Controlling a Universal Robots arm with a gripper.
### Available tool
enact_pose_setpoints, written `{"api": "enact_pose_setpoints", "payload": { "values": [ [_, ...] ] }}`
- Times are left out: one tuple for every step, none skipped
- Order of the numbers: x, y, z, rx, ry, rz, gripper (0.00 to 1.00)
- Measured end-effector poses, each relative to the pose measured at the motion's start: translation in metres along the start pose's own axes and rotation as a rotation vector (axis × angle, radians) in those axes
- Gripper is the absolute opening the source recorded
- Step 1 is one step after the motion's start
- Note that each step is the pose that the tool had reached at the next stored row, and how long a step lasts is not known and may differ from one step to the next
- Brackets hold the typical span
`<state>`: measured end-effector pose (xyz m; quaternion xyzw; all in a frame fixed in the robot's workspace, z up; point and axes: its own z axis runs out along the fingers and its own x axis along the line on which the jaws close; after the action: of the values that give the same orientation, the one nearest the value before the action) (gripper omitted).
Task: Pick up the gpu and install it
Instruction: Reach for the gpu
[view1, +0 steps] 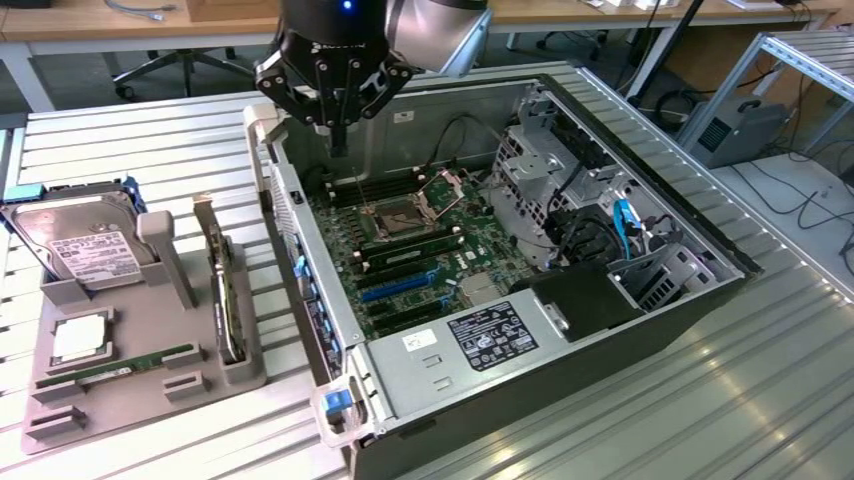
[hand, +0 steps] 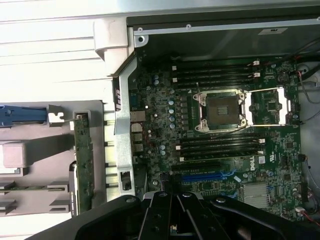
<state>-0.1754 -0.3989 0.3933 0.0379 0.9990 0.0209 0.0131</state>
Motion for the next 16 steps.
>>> {"api": "enact_pose_setpoints", "payload": {
  "values": [
    [0.0003,0.0000,0.0000,0.0000,0.0000,0.000,0.11],
    [0.0006,-0.0001,0.0000,0.0000,0.0000,0.000,0.11],
    [0.0011,-0.0001,-0.0001,0.0000,0.0000,0.000,0.11],
    [0.0016,-0.0001,0.0000,0.0000,0.0000,0.000,0.11],
    [0.0021,-0.0002,0.0000,0.0000,0.0000,0.000,0.11],
    [0.0027,-0.0002,-0.0001,0.0001,0.0000,0.000,0.11],
    [0.0031,-0.0002,-0.0001,0.0000,0.0000,0.000,0.11],
    [0.0033,-0.0002,-0.0001,0.0001,0.0000,0.000,0.11],
    [0.0036,-0.0003,-0.0001,0.0001,0.0000,0.000,0.11],
    [0.0039,-0.0003,-0.0001,0.0000,0.0000,0.000,0.11],
    [0.0041,-0.0003,-0.0001,0.0000,0.0000,0.000,0.11],
    [0.0044,-0.0003,-0.0001,0.0000,0.0000,0.000,0.11],
    [0.0047,-0.0004,-0.0001,0.0000,0.0000,0.000,0.11],
    [0.0050,-0.0004,-0.0001,0.0000,0.0000,0.000,0.11],
    [0.0052,-0.0004,-0.0001,0.0000,0.0000,0.000,0.11],
    [0.0055,-0.0004,-0.0002,0.0000,0.0000,0.000,0.11]
  ]
}}
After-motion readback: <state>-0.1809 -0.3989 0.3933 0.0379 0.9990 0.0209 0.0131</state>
